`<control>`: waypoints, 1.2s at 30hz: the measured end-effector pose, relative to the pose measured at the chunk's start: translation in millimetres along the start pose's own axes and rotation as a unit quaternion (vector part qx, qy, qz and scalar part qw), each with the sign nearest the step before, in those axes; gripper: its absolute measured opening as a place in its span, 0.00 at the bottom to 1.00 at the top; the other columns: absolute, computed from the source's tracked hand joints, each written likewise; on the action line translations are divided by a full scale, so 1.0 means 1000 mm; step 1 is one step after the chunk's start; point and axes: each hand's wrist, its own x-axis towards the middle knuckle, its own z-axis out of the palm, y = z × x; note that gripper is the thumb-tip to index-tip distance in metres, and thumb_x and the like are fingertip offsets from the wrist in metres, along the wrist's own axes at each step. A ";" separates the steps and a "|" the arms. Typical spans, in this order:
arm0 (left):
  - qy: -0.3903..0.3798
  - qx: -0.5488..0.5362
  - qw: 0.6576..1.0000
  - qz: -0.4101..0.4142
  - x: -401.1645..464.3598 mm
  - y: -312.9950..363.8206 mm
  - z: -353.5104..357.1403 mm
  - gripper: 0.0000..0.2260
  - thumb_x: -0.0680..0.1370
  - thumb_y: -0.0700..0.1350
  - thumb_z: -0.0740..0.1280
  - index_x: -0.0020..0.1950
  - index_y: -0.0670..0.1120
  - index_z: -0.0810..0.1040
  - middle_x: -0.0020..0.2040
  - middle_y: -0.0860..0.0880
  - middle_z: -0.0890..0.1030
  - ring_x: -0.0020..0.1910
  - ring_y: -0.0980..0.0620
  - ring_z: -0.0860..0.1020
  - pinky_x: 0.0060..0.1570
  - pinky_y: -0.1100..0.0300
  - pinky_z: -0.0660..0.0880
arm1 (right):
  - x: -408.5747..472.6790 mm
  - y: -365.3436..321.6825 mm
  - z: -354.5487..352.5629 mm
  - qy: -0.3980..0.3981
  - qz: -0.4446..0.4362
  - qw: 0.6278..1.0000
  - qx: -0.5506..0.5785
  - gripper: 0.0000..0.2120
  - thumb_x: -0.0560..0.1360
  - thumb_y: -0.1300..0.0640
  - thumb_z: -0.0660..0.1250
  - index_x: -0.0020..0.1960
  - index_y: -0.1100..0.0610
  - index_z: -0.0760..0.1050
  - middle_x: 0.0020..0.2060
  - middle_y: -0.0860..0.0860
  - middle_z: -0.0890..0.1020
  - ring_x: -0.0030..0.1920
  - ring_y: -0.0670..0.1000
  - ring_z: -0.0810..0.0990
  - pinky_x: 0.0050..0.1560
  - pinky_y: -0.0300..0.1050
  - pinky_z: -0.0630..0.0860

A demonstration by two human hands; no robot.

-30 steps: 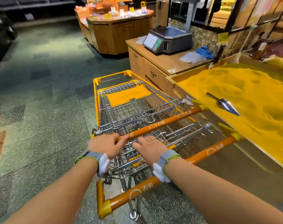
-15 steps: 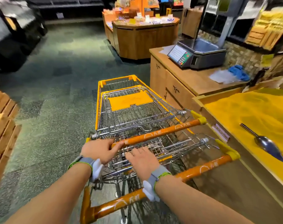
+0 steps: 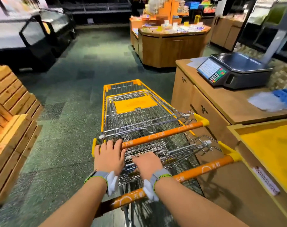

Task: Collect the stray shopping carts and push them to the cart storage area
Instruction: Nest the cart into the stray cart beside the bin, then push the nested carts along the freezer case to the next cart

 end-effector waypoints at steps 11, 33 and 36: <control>0.060 -0.021 0.997 -0.042 0.103 -0.022 0.017 0.20 0.81 0.57 0.54 0.70 0.56 0.76 0.56 0.49 0.79 0.56 0.43 0.76 0.62 0.44 0.67 | 0.128 0.040 -0.036 -0.022 -0.055 0.998 -0.027 0.11 0.80 0.67 0.60 0.58 0.60 0.77 0.52 0.58 0.83 0.55 0.62 0.80 0.62 0.56 0.70; 0.045 -0.030 0.993 -0.103 0.365 -0.097 0.067 0.22 0.81 0.52 0.52 0.72 0.55 0.74 0.56 0.50 0.76 0.57 0.44 0.75 0.63 0.42 0.65 | 0.415 0.301 -0.111 0.233 0.014 0.958 0.165 0.23 0.83 0.41 0.52 0.75 0.47 0.67 0.70 0.45 0.71 0.74 0.51 0.65 0.72 0.59 0.66; 0.062 -0.040 0.992 -0.102 0.406 -0.110 0.074 0.21 0.81 0.51 0.53 0.71 0.55 0.75 0.55 0.50 0.76 0.56 0.44 0.75 0.63 0.42 0.64 | 0.465 0.313 -0.125 0.263 0.001 0.955 0.137 0.21 0.84 0.43 0.51 0.71 0.48 0.73 0.63 0.46 0.74 0.67 0.52 0.71 0.68 0.56 0.69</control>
